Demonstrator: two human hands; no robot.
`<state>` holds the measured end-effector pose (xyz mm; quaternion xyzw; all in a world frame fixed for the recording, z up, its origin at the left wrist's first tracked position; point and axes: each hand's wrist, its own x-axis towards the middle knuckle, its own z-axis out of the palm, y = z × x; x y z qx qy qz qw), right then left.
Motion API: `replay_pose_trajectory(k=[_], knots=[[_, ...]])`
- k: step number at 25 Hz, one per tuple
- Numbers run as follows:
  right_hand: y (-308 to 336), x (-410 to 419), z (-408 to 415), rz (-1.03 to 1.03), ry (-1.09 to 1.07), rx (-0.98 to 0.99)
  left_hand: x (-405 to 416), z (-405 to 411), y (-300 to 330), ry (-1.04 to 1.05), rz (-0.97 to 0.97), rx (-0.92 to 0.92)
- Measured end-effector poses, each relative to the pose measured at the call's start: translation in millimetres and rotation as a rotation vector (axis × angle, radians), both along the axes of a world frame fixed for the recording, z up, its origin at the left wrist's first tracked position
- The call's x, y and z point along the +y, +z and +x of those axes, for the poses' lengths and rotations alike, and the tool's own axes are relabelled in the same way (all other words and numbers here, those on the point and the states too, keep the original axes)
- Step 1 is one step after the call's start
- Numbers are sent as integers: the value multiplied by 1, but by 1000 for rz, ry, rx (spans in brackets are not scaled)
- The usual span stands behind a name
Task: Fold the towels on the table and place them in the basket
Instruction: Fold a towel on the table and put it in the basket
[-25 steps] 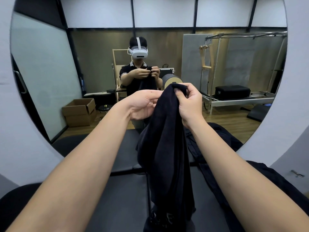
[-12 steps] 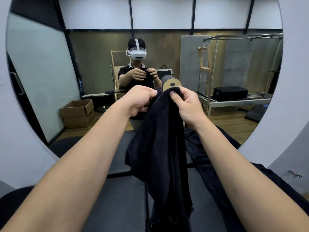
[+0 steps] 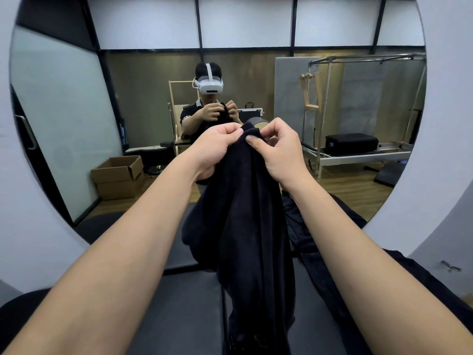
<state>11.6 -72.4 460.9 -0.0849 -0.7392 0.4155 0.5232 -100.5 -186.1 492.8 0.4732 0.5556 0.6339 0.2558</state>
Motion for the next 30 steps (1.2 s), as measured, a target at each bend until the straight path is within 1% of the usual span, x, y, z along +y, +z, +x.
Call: replay_pose_trajectory(k=[1,3,5,8,10,11,13,16,18,20,21,22,25,26,30], knots=[[2,0,0,-15,-20,-22,-1,1,0,-12,13,-18],[3,3,1,-71,30,-95,-4,1,2,-15,8,-25],[2,7,0,-100,137,-118,-3,1,1,35,-17,54],[2,7,-1,-85,112,-59,-1,3,-3,141,43,142],[5,4,-1,-109,95,4,-2,5,-6,100,79,182],[7,2,0,-128,85,36,-3,5,-9,77,64,235],[10,3,0,-196,72,104,-8,4,-14,31,-16,320],[18,9,1,-279,93,190,-15,7,-21,-32,-143,283],[29,14,4,-309,60,216,-19,1,-27,-57,-309,318],[45,21,10,-360,11,267,-27,-10,-32,-28,-504,420],[53,26,15,-393,-10,295,-30,-18,-36,7,-565,479],[60,32,20,-420,-28,318,-33,-27,-38,48,-600,522],[68,46,32,-415,-68,333,-47,-42,-31,169,-568,596],[67,49,34,-412,-82,328,-51,-45,-24,175,-567,624],[63,57,39,-470,-129,360,-58,-37,-2,86,-616,666]])
